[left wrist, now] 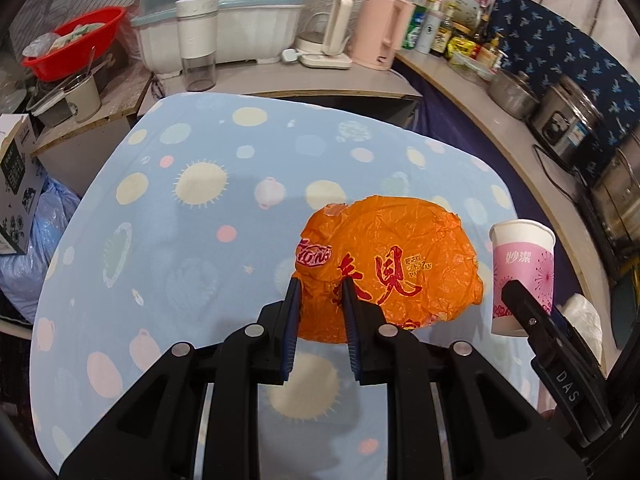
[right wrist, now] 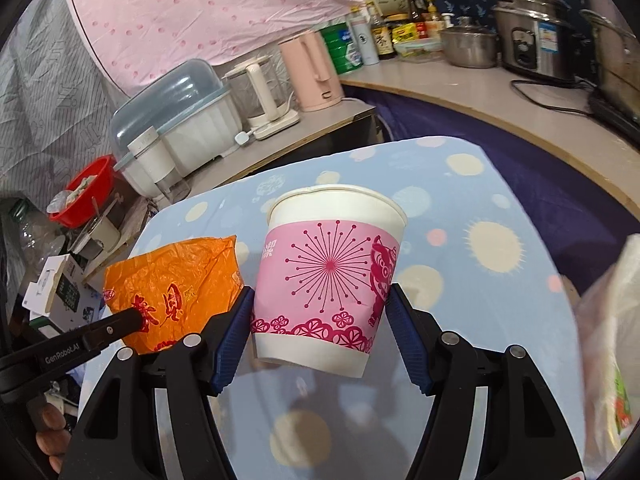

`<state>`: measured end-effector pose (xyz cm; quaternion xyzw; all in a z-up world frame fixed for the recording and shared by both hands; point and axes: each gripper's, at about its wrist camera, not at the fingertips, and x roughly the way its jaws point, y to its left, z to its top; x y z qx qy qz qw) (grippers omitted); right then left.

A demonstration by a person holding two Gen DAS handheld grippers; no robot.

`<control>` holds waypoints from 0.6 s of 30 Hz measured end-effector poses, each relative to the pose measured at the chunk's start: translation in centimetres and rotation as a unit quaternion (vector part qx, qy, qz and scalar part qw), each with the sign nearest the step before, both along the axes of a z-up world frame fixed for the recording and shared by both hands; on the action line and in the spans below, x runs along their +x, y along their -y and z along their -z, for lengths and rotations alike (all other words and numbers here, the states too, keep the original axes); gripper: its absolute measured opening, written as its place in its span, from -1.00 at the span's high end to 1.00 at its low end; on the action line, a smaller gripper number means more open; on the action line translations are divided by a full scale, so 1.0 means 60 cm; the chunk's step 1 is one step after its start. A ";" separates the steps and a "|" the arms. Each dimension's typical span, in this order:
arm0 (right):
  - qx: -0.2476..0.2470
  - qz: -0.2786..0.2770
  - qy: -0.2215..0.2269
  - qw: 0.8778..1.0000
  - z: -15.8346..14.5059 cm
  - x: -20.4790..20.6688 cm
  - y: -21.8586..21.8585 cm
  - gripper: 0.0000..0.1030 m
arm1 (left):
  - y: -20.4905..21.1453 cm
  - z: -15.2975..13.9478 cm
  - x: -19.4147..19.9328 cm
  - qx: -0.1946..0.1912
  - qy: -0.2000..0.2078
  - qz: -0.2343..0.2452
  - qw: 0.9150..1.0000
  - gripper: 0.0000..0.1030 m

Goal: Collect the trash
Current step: 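Carry the orange bag and pink cup over the bin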

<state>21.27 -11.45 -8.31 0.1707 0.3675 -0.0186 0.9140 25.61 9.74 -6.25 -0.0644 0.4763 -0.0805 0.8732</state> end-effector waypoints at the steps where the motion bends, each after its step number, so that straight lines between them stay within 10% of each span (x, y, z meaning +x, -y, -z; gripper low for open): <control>1: 0.000 0.005 0.002 1.000 -0.004 -0.014 0.006 -0.23 | 0.008 -0.005 -0.009 -0.001 0.002 0.007 1.000 0.61; 18: 0.006 0.148 0.034 0.988 -0.042 -0.296 0.198 -0.23 | 0.213 -0.076 -0.175 0.004 0.046 0.143 0.989 0.61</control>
